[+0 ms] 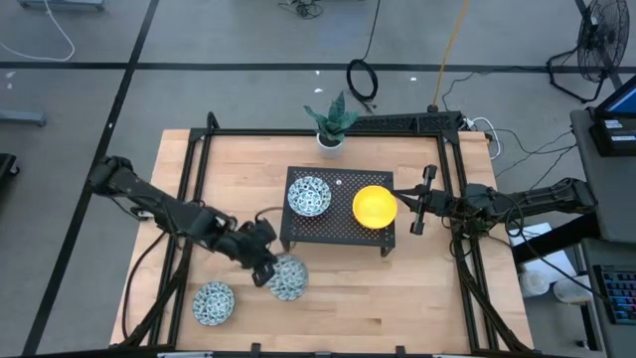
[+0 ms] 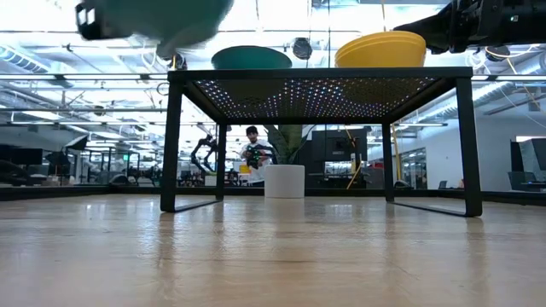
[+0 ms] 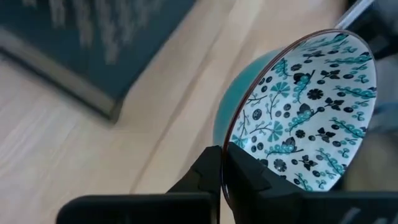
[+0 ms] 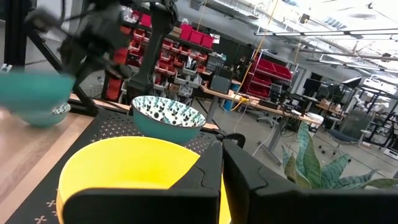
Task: Pick & Place Mini bowls
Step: Stack the right blue patterned bowl on the blue patterned bowl on the shelf
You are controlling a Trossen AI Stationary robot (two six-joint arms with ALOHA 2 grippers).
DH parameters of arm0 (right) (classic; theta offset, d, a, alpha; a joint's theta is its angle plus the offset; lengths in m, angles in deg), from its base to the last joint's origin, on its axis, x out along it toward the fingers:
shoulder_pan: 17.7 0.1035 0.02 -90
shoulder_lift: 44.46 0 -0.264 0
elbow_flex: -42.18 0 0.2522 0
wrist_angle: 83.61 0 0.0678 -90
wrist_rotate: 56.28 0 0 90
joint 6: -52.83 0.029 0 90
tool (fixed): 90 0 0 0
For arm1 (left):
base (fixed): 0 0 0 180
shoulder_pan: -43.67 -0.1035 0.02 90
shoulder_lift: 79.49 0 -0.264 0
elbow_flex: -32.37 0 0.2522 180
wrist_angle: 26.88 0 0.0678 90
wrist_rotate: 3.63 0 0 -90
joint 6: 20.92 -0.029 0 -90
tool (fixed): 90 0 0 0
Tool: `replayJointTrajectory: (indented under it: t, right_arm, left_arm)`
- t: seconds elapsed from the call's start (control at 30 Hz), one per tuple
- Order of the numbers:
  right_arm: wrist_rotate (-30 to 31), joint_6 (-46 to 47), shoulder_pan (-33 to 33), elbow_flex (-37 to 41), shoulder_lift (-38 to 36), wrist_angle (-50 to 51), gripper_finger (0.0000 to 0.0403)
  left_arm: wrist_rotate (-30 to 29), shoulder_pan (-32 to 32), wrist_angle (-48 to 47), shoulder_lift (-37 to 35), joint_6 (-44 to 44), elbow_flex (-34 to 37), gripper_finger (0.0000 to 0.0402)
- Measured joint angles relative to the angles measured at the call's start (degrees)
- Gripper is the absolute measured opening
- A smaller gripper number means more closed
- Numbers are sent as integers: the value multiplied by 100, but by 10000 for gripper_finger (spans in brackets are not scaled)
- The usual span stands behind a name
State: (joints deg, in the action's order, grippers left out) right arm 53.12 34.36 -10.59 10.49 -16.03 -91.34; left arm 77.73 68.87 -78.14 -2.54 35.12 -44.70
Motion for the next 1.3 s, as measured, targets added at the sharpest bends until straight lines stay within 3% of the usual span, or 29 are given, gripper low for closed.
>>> replayJointTrajectory:
  t: [0.3,0.53,0.73,1.03,1.3]
  right_arm:
    - [0,-16,0,0,0,-10,0]
    - [0,-18,-2,0,-2,-15,0]
    - [-1,-58,0,0,0,-168,0]
    - [-3,-133,0,0,0,-272,0]
    - [-13,-175,0,0,-2,-292,0]
  left_arm:
    - [-2,-641,487,-941,-1305,-4,14]
    - [-15,-1352,874,-1245,-2291,-71,8]
    - [526,-2008,577,-1017,-3160,-1326,6]
    - [575,-3103,-1677,19,-3507,-4097,7]
    - [918,-3825,-2527,769,-3648,-5094,7]
